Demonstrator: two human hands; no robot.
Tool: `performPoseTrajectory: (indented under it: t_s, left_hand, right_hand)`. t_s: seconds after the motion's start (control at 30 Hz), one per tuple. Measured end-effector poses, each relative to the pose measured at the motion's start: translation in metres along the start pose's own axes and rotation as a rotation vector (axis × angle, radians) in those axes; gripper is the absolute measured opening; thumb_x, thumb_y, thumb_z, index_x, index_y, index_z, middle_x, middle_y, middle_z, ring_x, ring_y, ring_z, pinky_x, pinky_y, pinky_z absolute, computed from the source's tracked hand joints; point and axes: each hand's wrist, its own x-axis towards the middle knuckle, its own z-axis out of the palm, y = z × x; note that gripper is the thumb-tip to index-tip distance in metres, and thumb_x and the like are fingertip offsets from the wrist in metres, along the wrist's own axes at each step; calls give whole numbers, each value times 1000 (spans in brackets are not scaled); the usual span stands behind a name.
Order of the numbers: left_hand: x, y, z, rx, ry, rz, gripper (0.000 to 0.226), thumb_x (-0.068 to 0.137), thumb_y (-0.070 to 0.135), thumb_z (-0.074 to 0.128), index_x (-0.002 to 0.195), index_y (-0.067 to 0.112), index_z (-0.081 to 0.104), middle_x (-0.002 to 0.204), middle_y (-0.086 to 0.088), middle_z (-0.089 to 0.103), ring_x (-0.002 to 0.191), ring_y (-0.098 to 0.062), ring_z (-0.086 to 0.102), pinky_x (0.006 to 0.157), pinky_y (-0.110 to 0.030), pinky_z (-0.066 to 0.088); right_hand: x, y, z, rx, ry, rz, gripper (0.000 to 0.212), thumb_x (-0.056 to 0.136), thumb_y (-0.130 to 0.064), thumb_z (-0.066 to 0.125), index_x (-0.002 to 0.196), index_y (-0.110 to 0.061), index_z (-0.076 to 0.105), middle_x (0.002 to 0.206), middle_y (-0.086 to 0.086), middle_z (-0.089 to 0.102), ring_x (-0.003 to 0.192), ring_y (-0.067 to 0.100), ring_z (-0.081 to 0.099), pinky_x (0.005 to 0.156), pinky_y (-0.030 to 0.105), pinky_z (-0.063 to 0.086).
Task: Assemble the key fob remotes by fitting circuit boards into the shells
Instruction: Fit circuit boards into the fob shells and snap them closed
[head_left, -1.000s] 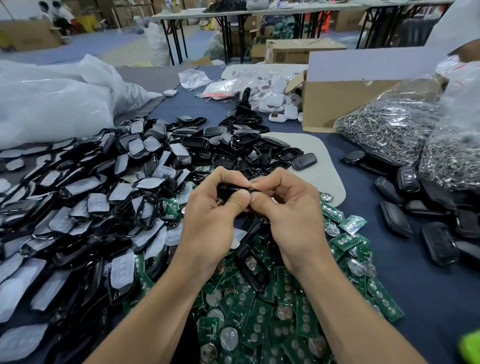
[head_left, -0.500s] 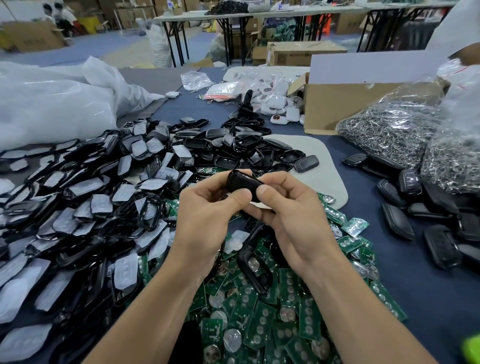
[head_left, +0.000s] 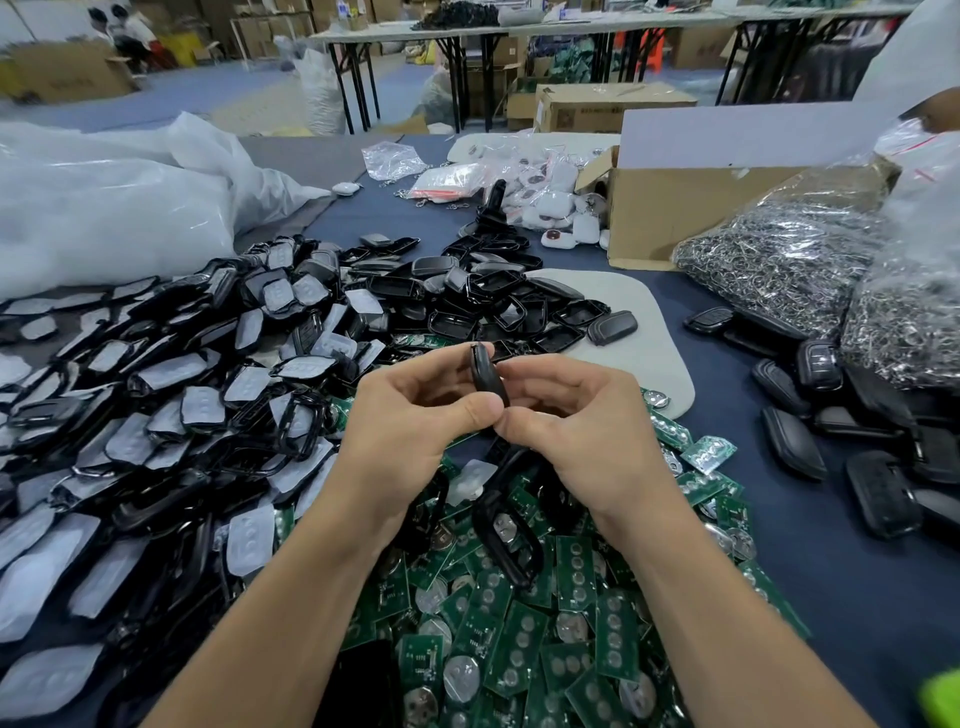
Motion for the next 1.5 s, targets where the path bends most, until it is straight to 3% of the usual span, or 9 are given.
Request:
performPoseTrajectory:
  t_s: [0.13, 0.37, 0.53, 0.67, 0.87, 1.03, 1.2, 1.37, 1.5]
  left_hand:
    - [-1, -1, 4, -46, 62, 27, 38, 67, -8, 85, 95, 18, 83, 91, -6, 82, 81, -13, 78, 73, -19, 60]
    - [1, -4, 1, -61, 19, 61, 35, 61, 11, 86, 94, 22, 85, 95, -10, 82, 87, -17, 79, 78, -22, 60]
    - [-2, -4, 3, 206, 73, 187, 56, 69, -9, 89, 105, 34, 81, 98, 9, 82, 96, -11, 78, 86, -20, 60]
    - [-7, -5, 4, 395, 35, 282, 67, 74, -6, 88, 109, 51, 77, 104, 25, 78, 104, -3, 75, 93, -21, 58]
    - [-5, -4, 3, 244, -74, 201, 47, 77, -1, 89, 113, 29, 82, 111, 10, 80, 111, -11, 75, 93, -28, 60]
    - [-2, -6, 1, 69, -73, 142, 40, 68, -1, 90, 103, 18, 84, 109, -2, 81, 107, -20, 77, 88, -35, 63]
    - [-1, -10, 2, 19, -96, 164, 41, 62, 3, 89, 101, 10, 82, 108, -6, 81, 110, -22, 76, 96, -39, 61]
    - [-3, -11, 5, -4, -112, 215, 36, 62, -1, 87, 96, 10, 80, 101, 2, 82, 103, -14, 77, 89, -23, 60]
    - [-3, -11, 6, -9, -100, 209, 36, 61, 1, 87, 95, 10, 80, 100, 2, 82, 102, -14, 78, 88, -22, 60]
  right_hand:
    - [0, 0, -3, 102, -52, 14, 37, 77, 12, 80, 101, -15, 83, 96, 6, 82, 93, 27, 78, 83, 35, 63]
    - [-2, -5, -4, 168, -55, 95, 36, 78, 16, 78, 96, -15, 83, 95, 11, 81, 91, 28, 78, 83, 36, 64]
    - [-1, -11, -1, 378, -58, 319, 22, 91, 0, 73, 110, -9, 79, 115, 20, 76, 102, 26, 76, 90, 40, 63]
    - [-3, -13, 3, 329, -76, 300, 20, 95, -8, 70, 113, -10, 78, 114, 18, 76, 96, 20, 73, 93, 36, 62]
    - [-2, -13, -3, 335, -24, 272, 22, 86, 2, 75, 105, -8, 81, 95, 12, 80, 86, 22, 76, 79, 29, 62]
    - [0, -12, 0, 339, -15, 283, 23, 79, 4, 79, 94, -13, 85, 96, 21, 78, 85, 25, 73, 83, 34, 64]
    - [0, -8, 2, 295, 8, 294, 34, 62, -9, 73, 94, -13, 85, 95, 20, 78, 84, 24, 70, 90, 45, 63]
    - [0, -7, 3, 308, -10, 304, 33, 72, 4, 67, 98, -8, 83, 88, 10, 74, 82, 18, 64, 87, 39, 61]
    - [0, -6, 4, 323, 2, 311, 33, 73, 10, 63, 95, -5, 83, 92, 10, 77, 82, 16, 66, 80, 32, 60]
